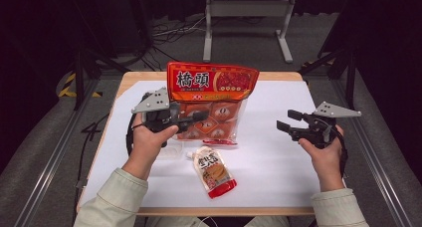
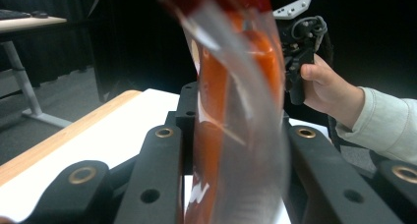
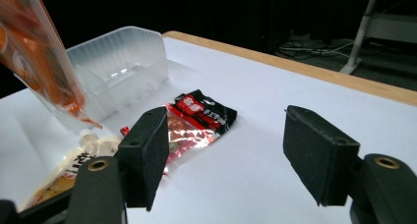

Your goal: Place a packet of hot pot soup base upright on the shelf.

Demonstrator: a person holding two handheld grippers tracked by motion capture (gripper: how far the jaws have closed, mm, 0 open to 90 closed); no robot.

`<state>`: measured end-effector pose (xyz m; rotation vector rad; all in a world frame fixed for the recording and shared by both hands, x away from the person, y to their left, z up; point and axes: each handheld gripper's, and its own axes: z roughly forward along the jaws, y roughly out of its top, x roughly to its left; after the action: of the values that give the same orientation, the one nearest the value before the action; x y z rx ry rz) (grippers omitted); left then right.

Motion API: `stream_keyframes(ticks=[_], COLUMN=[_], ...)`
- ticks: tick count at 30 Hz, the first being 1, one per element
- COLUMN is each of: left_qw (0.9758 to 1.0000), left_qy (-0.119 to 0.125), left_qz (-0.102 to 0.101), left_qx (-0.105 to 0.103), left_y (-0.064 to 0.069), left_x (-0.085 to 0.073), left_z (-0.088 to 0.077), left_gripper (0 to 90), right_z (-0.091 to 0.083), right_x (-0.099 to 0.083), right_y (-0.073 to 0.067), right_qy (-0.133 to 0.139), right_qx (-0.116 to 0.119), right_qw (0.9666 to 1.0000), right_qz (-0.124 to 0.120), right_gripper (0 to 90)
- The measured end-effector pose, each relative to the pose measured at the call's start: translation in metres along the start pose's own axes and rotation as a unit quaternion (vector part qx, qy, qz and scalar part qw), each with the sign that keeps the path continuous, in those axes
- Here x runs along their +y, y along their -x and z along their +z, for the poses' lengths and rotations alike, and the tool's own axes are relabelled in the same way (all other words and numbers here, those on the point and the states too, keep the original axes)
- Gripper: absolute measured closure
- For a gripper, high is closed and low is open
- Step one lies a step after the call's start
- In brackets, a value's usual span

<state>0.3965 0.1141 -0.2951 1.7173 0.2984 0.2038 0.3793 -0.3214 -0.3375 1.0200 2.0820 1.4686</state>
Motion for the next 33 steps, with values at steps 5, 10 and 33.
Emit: stream_keyframes(ticks=[5,10,33], left_qw=[0.9999,0.9992,0.9912], left_qy=[0.000,0.001,0.004], left_qz=[-0.001,-0.013,-0.054], left_qx=[0.017,0.037,0.121], left_y=[-0.010,-0.026,-0.079], left_x=[0.004,0.005,-0.006], left_z=[-0.002,-0.008,-0.036], left_gripper=[70.7,70.7,70.7], right_z=[0.000,0.000,0.001], right_x=[-0.004,-0.004,-0.008], right_y=[0.004,0.002,0.003], right_qy=[-0.004,-0.007,-0.015], right_qx=[-0.011,-0.021,-0.028], right_qw=[0.9999,0.9997,0.9994], right_qz=[0.002,-0.009,-0.010], right_gripper=[35.1,34.1,33.4])
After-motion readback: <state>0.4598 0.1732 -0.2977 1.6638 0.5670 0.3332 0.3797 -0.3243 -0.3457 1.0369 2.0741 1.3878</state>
